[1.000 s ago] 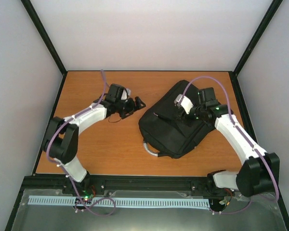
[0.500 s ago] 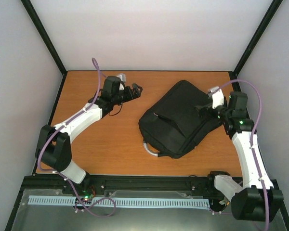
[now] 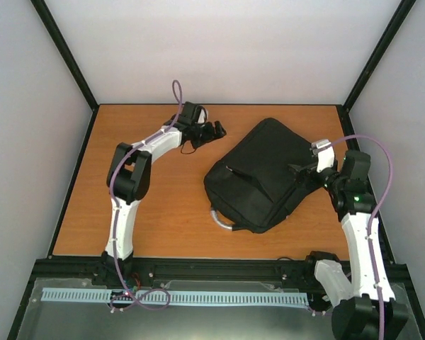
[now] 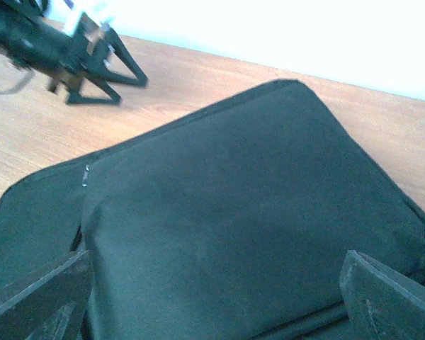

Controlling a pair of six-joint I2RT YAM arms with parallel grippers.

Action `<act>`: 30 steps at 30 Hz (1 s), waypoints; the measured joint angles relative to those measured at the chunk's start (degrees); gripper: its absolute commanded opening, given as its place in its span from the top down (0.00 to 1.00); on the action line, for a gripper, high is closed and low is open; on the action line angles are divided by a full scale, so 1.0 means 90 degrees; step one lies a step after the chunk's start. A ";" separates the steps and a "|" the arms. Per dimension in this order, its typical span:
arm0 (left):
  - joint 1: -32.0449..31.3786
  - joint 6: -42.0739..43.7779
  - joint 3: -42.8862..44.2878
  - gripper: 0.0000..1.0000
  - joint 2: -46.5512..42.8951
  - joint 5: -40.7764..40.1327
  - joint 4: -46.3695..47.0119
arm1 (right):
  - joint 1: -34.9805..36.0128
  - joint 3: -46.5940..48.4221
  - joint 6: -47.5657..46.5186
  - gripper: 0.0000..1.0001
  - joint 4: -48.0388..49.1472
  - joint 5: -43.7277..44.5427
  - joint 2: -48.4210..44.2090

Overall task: Pack the student bag
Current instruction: Adjust the student bag at the center of the board.

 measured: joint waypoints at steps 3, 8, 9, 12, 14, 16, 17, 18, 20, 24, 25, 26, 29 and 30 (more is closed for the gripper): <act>0.0010 0.0007 0.0318 0.09 0.0597 0.0646 -0.0010 | -0.0063 -0.0034 -0.0007 0.09 0.0007 -0.0131 -0.0282; -0.0124 0.0136 0.0104 0.18 0.0797 0.1078 -0.0158 | -0.0129 -0.0029 -0.0012 0.14 -0.0034 -0.0313 -0.0323; -0.0180 0.0185 -0.0134 0.19 0.0682 0.1110 -0.0044 | -0.0134 -0.0032 -0.0022 0.15 -0.0039 -0.0328 -0.0323; -0.0338 0.0216 -0.0981 0.21 0.0168 0.1110 0.0170 | -0.0136 -0.0019 -0.0092 0.24 -0.0066 -0.0381 -0.0168; -0.0401 0.0206 -0.1715 0.23 -0.0284 0.1110 0.0425 | -0.0136 0.0136 -0.0185 0.31 -0.0267 -0.0435 0.0226; -0.0425 0.0163 -0.2489 0.27 -0.0784 0.1112 0.0765 | -0.0136 0.0435 -0.0357 0.35 -0.0498 -0.0464 0.0828; -0.0427 0.0134 -0.2905 0.28 -0.1056 0.1117 0.0974 | -0.0129 0.0644 -0.0418 0.36 -0.0624 -0.0464 0.1282; -0.0432 0.0087 -0.3232 0.30 -0.1287 0.1122 0.1127 | -0.0095 0.0806 -0.0481 0.38 -0.0702 -0.0440 0.1732; -0.0459 0.0019 -0.3932 0.31 -0.1756 0.1122 0.1513 | 0.0051 0.0964 -0.0554 0.38 -0.0828 -0.0253 0.2382; -0.0629 -0.0083 -0.4915 0.35 -0.2414 0.1154 0.2086 | 0.0884 0.1069 -0.0629 0.40 -0.1100 0.0406 0.3276; -0.0685 -0.0124 -0.5163 0.36 -0.2569 0.1139 0.2263 | 0.1110 0.1141 -0.0661 0.41 -0.1178 0.0580 0.3439; -0.0719 -0.0163 -0.5377 0.37 -0.2713 0.1139 0.2402 | 0.1370 0.1277 -0.0692 0.43 -0.1246 0.0797 0.3648; -0.0823 -0.0287 -0.5897 0.40 -0.3113 0.1149 0.2669 | 0.1790 0.1768 -0.0775 0.45 -0.1438 0.1299 0.4204; -0.0877 -0.0308 -0.6091 0.41 -0.3281 0.1122 0.2769 | 0.1858 0.1894 -0.0814 0.46 -0.1467 0.1396 0.4350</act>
